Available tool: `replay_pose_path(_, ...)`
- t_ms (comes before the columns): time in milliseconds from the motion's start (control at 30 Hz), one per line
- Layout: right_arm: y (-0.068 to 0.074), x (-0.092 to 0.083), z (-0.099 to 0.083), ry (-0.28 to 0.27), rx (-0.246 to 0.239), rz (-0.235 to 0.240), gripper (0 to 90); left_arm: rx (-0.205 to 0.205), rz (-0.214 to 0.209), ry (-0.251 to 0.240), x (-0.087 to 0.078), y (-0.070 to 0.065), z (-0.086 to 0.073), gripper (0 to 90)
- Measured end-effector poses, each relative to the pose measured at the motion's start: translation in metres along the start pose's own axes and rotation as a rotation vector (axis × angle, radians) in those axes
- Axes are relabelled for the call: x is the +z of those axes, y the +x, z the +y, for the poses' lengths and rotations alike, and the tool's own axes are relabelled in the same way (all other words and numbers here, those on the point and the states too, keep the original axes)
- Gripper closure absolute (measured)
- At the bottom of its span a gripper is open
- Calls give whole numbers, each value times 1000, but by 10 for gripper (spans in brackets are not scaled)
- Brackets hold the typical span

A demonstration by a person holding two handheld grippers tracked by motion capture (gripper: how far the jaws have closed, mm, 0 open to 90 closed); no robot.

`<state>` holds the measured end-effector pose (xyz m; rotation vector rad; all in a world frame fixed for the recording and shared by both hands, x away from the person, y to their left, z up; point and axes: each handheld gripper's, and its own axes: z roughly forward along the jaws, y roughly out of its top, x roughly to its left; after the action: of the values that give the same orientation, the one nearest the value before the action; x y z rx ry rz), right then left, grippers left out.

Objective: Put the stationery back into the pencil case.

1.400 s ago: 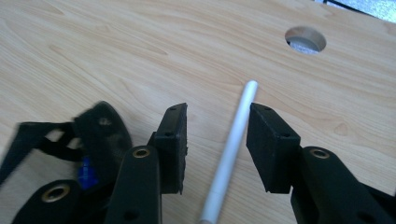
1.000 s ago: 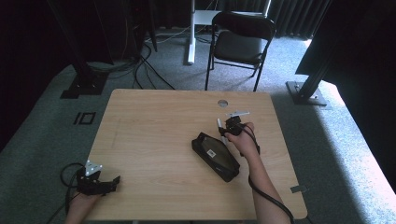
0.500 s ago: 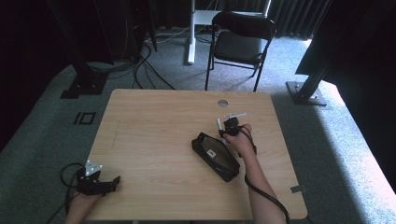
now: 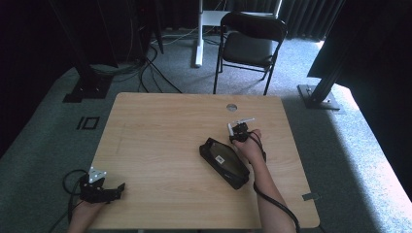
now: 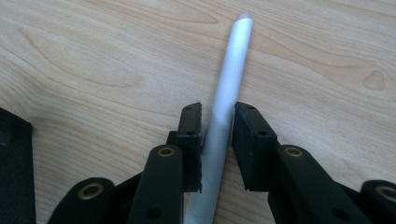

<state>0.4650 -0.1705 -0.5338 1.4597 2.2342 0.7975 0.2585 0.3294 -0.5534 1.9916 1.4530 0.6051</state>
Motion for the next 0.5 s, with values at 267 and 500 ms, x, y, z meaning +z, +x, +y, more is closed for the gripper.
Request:
replay_pose_path(267,0,0,1,6,35,-21,786,0,0,0,0,0,0,5)
replay_pose_path(500,-7,-20,4,-36,95,-14,787,0,0,0,0,0,0,5)
